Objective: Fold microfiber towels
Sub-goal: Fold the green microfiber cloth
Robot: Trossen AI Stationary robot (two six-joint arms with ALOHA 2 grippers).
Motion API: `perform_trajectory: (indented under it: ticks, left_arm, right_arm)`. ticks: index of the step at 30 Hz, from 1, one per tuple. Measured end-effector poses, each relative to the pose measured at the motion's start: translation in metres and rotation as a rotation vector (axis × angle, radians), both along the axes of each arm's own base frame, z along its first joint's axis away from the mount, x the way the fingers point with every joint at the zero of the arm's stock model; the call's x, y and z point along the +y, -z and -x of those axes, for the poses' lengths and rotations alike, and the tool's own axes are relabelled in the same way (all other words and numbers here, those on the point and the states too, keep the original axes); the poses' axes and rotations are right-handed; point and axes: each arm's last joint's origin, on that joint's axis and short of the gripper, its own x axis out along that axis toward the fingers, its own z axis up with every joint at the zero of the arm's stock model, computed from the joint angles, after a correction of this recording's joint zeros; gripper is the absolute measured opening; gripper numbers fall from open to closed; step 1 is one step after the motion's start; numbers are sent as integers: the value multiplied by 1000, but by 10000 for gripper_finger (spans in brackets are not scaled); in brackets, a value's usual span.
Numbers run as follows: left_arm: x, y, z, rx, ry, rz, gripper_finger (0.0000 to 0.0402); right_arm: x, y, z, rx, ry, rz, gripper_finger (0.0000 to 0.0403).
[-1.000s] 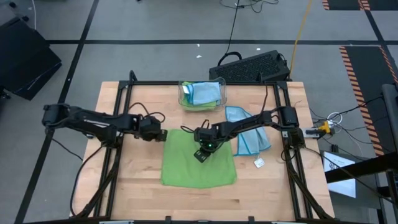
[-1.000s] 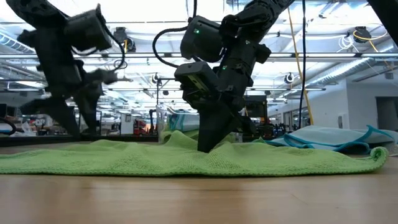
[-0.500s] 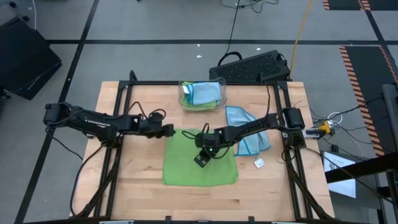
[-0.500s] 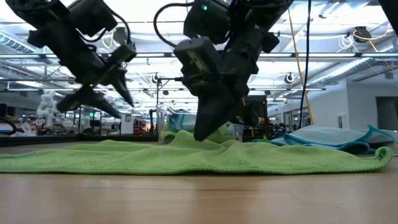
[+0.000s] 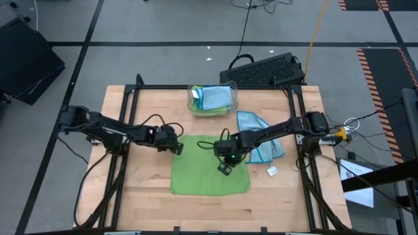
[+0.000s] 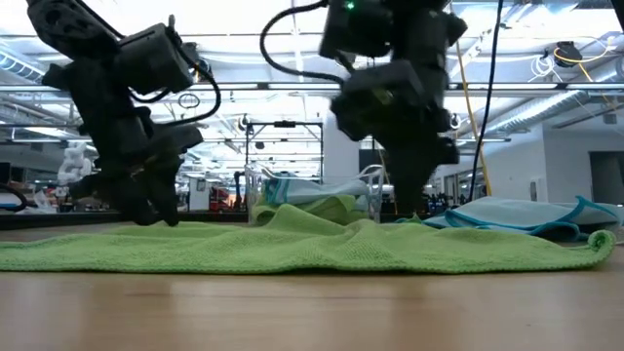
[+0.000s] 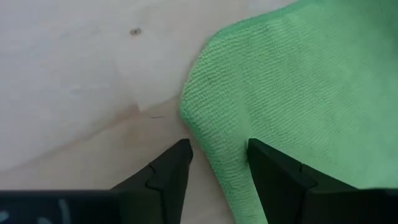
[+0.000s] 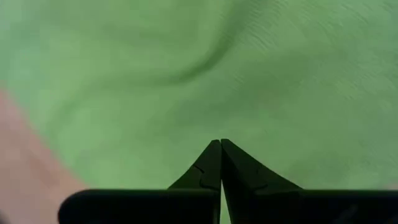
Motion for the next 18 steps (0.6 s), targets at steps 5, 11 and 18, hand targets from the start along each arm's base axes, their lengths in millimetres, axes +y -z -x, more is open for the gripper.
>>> perform_trajectory:
  ticks: [5, 11, 18]
  left_arm:
    - [3, -8, 23, 142, 33, 11, 172]
    - [6, -24, 45, 205, 15, -7, 172]
    - [13, -37, 52, 150, 18, -57, 172]
  right_arm:
    - [0, 15, 19, 92, 54, 39, 0]
    - [3, 36, 43, 57, 151, -51, 0]
    - [16, 50, 57, -43, 258, -231, 0]
